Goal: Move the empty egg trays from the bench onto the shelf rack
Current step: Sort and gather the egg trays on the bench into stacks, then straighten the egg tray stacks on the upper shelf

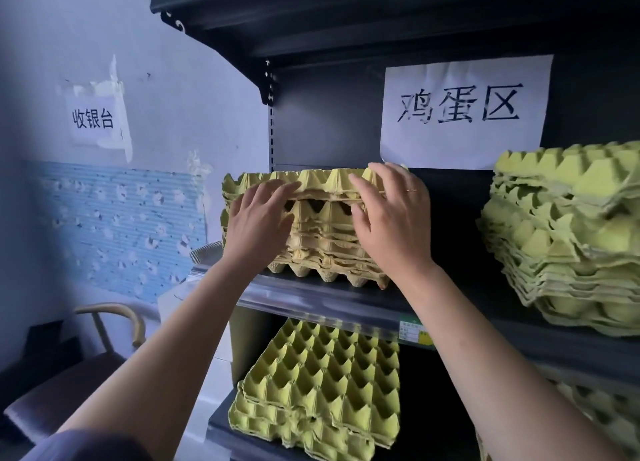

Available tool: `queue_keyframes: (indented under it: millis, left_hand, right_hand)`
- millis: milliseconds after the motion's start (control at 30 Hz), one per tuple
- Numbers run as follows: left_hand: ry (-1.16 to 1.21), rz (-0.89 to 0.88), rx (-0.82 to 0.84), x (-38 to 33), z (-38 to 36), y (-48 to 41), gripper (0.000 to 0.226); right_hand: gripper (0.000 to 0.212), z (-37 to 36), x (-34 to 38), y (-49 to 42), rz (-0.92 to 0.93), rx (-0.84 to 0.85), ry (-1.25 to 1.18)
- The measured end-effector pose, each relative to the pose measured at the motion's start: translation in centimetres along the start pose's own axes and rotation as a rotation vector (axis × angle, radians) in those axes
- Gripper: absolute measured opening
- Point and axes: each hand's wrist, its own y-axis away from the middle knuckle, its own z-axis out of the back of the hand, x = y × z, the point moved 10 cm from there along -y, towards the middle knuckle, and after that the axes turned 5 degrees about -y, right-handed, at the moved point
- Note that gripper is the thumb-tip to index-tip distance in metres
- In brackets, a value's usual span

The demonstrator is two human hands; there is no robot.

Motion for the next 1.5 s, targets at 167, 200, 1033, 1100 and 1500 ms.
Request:
queue_keyframes:
  millis: [167, 200, 1033, 1100, 1500]
  left_hand:
    - [0.031, -0.001, -0.047, 2.1, -0.1, -0.7, 0.052]
    - [0.030, 0.000, -0.053, 2.7, -0.2, -0.8, 0.054]
    - [0.045, -0.159, -0.083, 6.7, -2.5, -1.6, 0.076]
    - [-0.010, -0.282, -0.093, 4.5, -2.7, -1.2, 0.079]
    - [-0.176, -0.456, -0.072, 1.6, -3.7, -0.7, 0.106]
  right_hand:
    - [0.041, -1.6, 1.1, -1.3, 0.022, 0.089, 0.079]
    - [0.044, -2.4, 1.6, -1.7, 0.033, 0.139, 0.095]
    - [0.074, -7.9, 4.2, -1.0, -0.141, 0.579, 0.339]
    - [0.078, -7.4, 3.8, -0.8, -0.132, 0.549, 0.335]
    - [0.105, -6.5, 1.8, 2.2, -0.079, 0.656, 0.460]
